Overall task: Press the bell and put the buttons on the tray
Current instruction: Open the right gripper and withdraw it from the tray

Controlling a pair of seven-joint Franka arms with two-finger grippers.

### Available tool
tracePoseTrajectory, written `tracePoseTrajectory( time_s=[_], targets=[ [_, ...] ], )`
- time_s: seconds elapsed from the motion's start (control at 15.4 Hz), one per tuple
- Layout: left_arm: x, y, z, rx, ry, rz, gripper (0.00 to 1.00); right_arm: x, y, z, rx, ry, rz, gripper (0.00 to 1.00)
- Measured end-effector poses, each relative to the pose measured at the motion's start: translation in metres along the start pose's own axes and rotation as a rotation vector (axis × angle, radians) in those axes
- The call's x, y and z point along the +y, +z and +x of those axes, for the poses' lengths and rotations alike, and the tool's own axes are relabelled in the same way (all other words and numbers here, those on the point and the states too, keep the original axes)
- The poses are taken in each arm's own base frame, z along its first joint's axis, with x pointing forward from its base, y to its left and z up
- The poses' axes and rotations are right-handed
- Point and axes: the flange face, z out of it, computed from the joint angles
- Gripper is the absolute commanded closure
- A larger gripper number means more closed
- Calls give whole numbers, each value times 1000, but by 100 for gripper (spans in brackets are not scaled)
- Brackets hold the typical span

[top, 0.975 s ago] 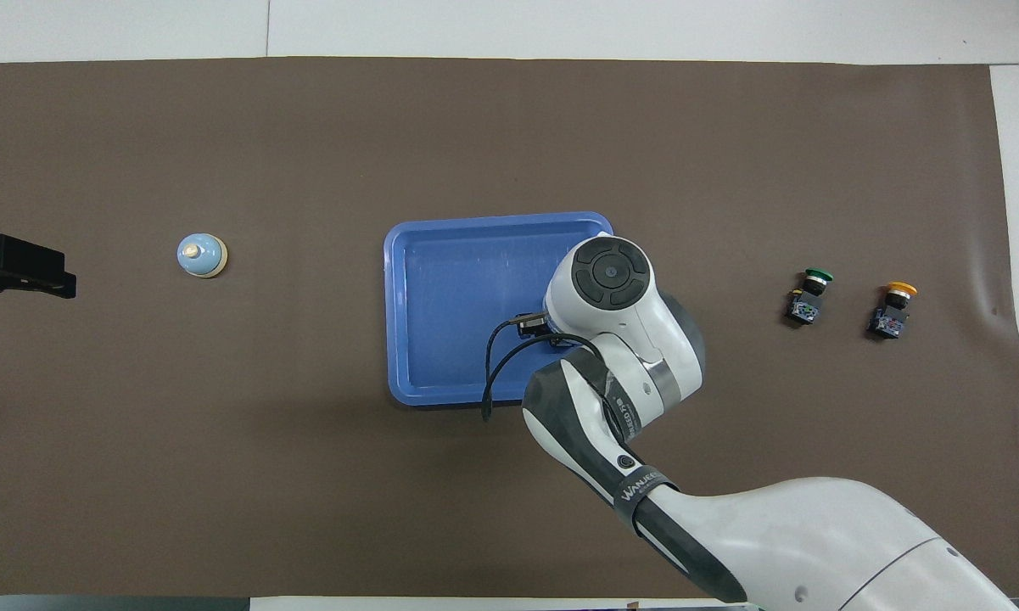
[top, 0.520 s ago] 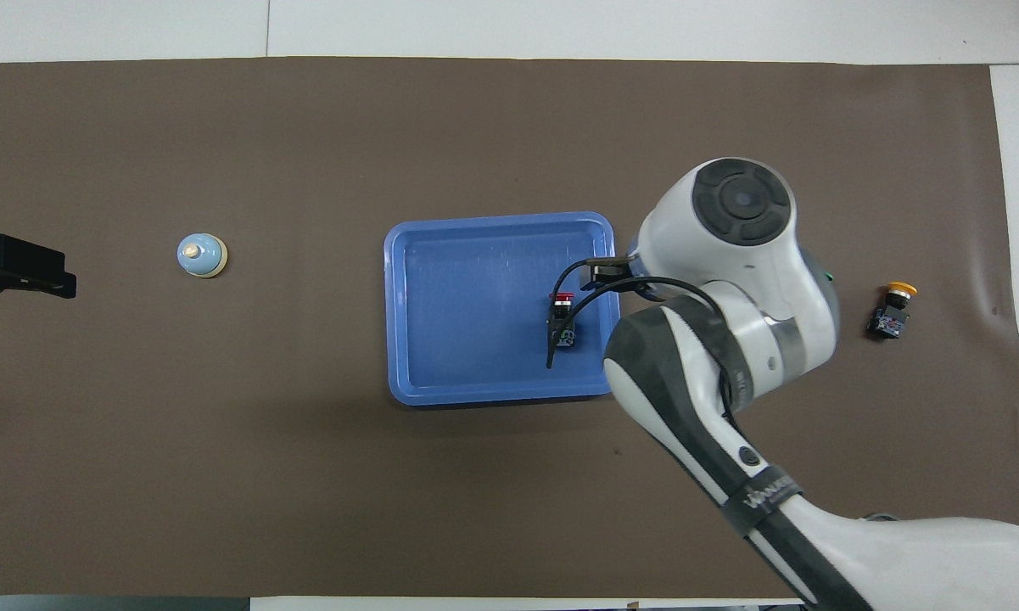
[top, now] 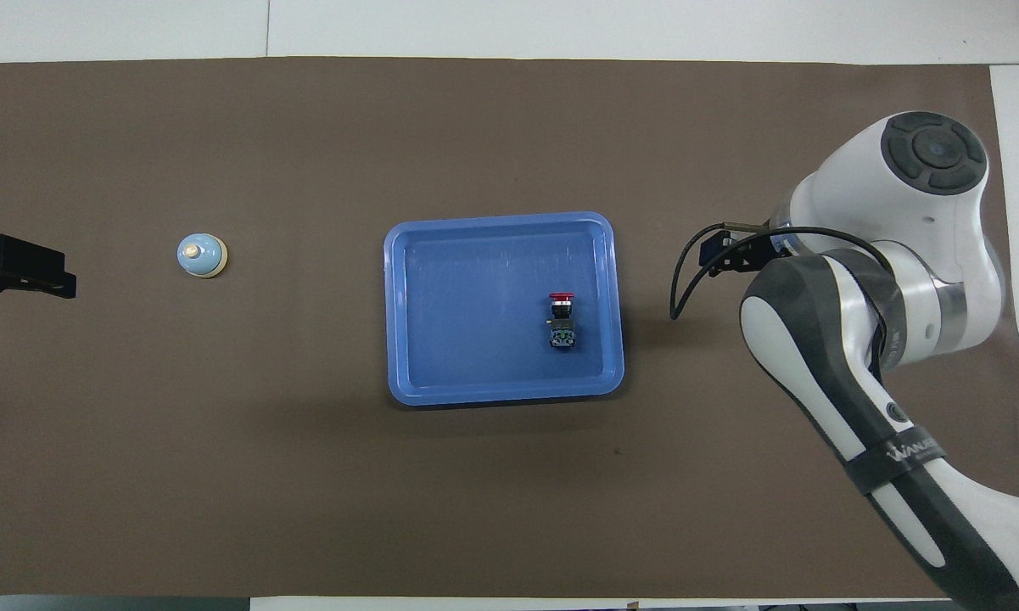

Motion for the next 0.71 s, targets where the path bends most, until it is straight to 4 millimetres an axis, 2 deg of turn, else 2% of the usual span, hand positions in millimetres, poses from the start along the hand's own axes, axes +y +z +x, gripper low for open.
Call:
tracePoseTrajectory(
  time_s=[0.19,0.32,0.52,0.71],
  targets=[
    [0,0,0,0,0,0,0,52,19,10,22,24,11,0],
    [0,0,0,0,0,0,0,74,37,10,59,56,22,0],
    [0,0,0,0,0,0,0,88,66,-1,92,82,32,0],
    [0,0,0,0,0,0,0,88,78,-6,108,86,38,0]
  ],
)
